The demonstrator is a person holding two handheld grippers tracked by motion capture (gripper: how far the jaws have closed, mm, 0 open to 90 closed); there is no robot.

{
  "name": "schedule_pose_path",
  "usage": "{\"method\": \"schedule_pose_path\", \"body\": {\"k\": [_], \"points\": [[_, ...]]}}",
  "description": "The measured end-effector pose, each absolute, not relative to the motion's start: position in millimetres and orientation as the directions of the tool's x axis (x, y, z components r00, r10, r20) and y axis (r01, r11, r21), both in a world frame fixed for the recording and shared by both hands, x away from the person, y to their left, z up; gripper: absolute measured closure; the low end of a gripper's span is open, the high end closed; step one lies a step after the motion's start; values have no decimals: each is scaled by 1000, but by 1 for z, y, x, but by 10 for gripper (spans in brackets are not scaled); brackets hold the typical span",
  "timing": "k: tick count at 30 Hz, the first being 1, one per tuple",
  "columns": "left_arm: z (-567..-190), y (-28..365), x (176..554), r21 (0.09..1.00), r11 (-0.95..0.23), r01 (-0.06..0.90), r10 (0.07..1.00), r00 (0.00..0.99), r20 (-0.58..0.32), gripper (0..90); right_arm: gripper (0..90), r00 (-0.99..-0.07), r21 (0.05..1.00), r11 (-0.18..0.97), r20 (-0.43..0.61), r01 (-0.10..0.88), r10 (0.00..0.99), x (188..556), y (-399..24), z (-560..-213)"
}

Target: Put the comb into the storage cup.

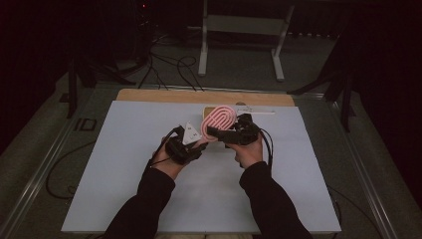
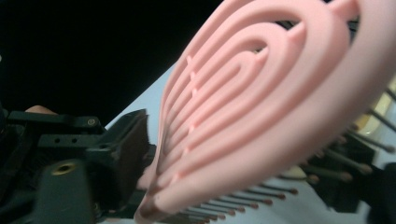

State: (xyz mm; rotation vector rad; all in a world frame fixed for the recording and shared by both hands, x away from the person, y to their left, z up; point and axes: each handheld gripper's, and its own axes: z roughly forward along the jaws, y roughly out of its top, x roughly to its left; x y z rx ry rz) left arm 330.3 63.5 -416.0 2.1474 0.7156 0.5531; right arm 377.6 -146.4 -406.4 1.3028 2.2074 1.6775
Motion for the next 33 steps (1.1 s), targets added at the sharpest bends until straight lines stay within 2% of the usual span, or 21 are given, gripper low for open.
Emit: {"method": "schedule_pose_path", "body": {"k": [3,4,5,6,7,17,22,30,33], "points": [[-417,63,330,795,-531,293,641,752,151,698,359,-627,811,10,444,585,640,378,-147,-406],[-417,63,330,795,-531,293,641,752,151,698,359,-627,811,10,444,585,640,378,-147,-406],[-418,62,331,789,-537,297,641,753,152,698,452,-621,805,1,457,594,636,379,-148,-406],[-418,62,331,789,-537,297,641,753,152,697,452,-621,805,1,457,594,636,379,-148,-406],[-419,62,331,790,-534,300,642,752,148,697,504,-628,807,4,456,590,631,378,-148,-405],[-423,60,333,787,-534,309,640,756,138,698,595,-657,814,27,448,580,606,373,-146,-402],[-424,59,334,787,-531,315,640,757,129,698,633,-640,785,-1,507,620,577,373,-145,-402],[-422,61,334,799,-513,315,650,750,121,689,636,-649,799,2,487,601,585,369,-142,-395],[-423,61,334,795,-515,320,657,744,125,655,637,-653,801,-1,489,599,578,369,-140,-394]]}}
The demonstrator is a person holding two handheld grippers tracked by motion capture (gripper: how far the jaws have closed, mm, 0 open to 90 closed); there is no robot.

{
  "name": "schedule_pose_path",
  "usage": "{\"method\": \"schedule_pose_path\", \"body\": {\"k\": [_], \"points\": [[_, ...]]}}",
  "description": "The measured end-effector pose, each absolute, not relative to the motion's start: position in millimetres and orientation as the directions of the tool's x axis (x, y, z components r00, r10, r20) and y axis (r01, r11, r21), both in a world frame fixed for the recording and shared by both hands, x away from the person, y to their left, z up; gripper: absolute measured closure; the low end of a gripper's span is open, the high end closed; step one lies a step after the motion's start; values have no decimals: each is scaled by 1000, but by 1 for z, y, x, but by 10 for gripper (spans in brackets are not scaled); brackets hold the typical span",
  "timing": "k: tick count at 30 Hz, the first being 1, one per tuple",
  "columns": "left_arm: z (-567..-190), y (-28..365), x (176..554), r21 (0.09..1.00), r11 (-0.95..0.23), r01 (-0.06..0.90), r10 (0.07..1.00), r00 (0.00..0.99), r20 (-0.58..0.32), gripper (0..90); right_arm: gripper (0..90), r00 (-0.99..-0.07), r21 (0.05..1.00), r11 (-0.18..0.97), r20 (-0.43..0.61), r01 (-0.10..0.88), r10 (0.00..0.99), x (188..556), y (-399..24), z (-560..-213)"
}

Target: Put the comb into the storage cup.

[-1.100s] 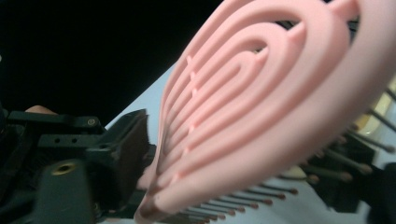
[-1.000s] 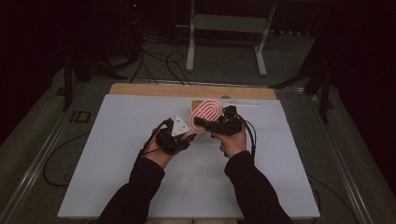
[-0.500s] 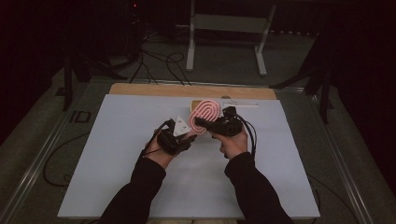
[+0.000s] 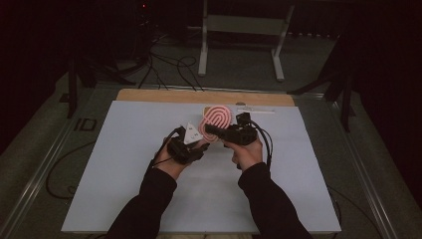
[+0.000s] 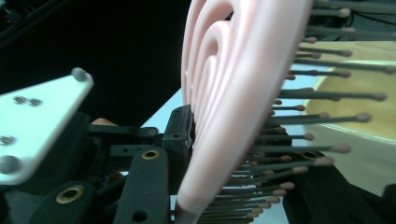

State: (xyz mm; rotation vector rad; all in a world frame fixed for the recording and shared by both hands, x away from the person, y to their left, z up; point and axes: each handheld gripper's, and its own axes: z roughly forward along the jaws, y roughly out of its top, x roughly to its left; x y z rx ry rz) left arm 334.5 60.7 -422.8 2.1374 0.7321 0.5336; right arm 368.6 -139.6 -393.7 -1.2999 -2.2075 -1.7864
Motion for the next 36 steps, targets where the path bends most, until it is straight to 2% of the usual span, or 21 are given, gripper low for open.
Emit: {"method": "schedule_pose_path", "body": {"k": [11,15,27,36], "points": [[-422,63,333,804,-488,338,656,750,83,612,636,-666,812,15,468,583,581,367,-136,-392],[-419,68,333,821,-449,352,665,746,44,534,636,-665,815,14,463,579,587,367,-137,-392],[-413,85,316,876,-383,293,722,687,85,165,636,-667,825,29,434,564,606,369,-135,-390],[-410,113,301,896,-338,287,747,662,69,7,636,-668,832,38,417,554,616,369,-138,-388]]}}
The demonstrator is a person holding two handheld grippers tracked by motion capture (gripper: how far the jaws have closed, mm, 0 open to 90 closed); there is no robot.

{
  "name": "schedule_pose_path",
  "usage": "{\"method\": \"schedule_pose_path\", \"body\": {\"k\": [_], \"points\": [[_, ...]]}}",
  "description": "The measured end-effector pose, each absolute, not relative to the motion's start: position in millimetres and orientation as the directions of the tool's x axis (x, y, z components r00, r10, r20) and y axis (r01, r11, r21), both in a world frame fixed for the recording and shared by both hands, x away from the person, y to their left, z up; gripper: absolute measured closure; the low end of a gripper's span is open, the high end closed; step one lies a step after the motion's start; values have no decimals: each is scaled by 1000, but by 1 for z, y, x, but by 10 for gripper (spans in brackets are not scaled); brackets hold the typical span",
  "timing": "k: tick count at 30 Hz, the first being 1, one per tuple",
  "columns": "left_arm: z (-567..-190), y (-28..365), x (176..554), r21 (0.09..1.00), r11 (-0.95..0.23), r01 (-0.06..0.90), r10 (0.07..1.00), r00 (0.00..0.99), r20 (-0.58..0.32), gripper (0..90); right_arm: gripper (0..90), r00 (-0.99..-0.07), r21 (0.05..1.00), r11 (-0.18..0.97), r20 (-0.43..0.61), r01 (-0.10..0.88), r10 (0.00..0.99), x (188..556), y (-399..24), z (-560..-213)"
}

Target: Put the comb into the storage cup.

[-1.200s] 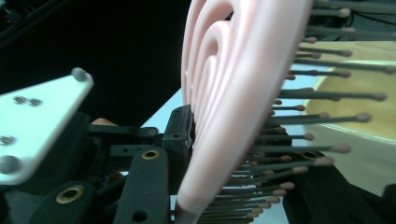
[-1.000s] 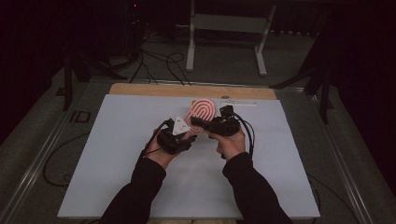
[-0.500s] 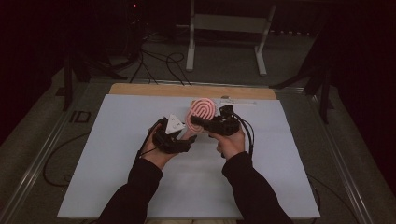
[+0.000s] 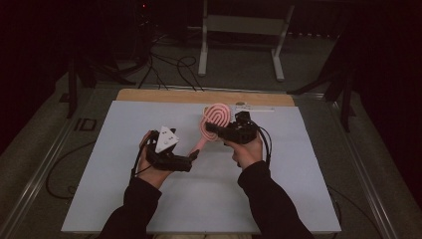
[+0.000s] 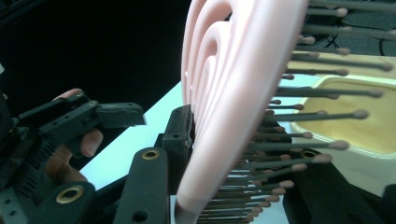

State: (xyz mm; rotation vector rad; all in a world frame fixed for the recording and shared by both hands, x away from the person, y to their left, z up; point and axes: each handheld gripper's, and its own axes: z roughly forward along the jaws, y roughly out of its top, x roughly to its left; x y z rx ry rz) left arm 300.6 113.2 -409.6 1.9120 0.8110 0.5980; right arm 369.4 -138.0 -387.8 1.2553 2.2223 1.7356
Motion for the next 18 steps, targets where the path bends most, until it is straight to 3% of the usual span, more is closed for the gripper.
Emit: {"method": "schedule_pose_path", "body": {"k": [18], "points": [[-443,185,274,906,-228,357,816,578,-22,1,636,-680,852,63,369,520,634,370,-137,-370]]}}
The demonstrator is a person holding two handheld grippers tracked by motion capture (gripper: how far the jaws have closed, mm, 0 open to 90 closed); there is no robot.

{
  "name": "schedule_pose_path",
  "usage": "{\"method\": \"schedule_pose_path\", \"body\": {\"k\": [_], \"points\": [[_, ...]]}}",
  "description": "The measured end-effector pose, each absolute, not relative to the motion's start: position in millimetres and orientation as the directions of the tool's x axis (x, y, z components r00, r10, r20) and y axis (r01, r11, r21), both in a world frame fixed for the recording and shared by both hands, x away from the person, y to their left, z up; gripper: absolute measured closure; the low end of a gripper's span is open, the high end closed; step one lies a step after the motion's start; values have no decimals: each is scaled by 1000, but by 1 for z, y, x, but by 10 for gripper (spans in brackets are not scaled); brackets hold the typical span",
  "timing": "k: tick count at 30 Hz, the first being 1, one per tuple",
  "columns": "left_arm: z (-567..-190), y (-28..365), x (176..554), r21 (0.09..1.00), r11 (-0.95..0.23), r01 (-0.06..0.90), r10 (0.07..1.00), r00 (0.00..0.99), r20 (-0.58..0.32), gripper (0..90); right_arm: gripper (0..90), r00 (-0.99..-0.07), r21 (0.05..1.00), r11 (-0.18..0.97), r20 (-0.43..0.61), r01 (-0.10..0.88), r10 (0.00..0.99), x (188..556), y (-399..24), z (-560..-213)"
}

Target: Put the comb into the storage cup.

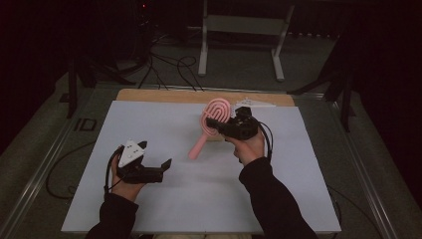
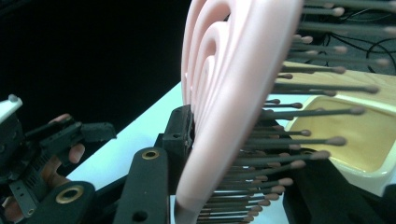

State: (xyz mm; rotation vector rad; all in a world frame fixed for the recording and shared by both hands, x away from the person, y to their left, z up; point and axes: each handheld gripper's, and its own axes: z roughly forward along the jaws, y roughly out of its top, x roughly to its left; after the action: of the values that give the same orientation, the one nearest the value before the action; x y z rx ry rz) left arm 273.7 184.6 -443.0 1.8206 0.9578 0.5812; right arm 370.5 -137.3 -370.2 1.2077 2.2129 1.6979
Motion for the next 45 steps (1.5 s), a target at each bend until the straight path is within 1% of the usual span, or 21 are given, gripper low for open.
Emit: {"method": "schedule_pose_path", "body": {"k": [2,9,11,19,24,36,42,45], "points": [[-448,191,268,905,-229,359,827,563,-14,1,636,-680,854,61,366,517,635,371,-137,-368],[-466,210,253,910,-195,367,844,536,-35,1,635,-680,858,65,354,509,642,373,-136,-362],[-476,218,246,898,-198,392,853,521,-40,1,635,-680,861,67,349,505,645,373,-136,-360],[-485,233,232,896,-198,399,868,495,-28,1,635,-671,862,52,354,505,652,376,-139,-357],[-490,237,229,895,-218,389,877,480,4,1,635,-667,868,41,350,496,658,377,-143,-354],[-497,243,235,905,-178,386,905,426,-3,1,635,-648,877,58,307,478,698,384,-152,-345],[-500,241,237,904,-178,389,904,427,-6,1,635,-649,883,58,296,466,701,386,-151,-340],[-501,239,237,902,-192,387,902,432,7,0,635,-653,886,65,288,460,700,387,-150,-337]]}}
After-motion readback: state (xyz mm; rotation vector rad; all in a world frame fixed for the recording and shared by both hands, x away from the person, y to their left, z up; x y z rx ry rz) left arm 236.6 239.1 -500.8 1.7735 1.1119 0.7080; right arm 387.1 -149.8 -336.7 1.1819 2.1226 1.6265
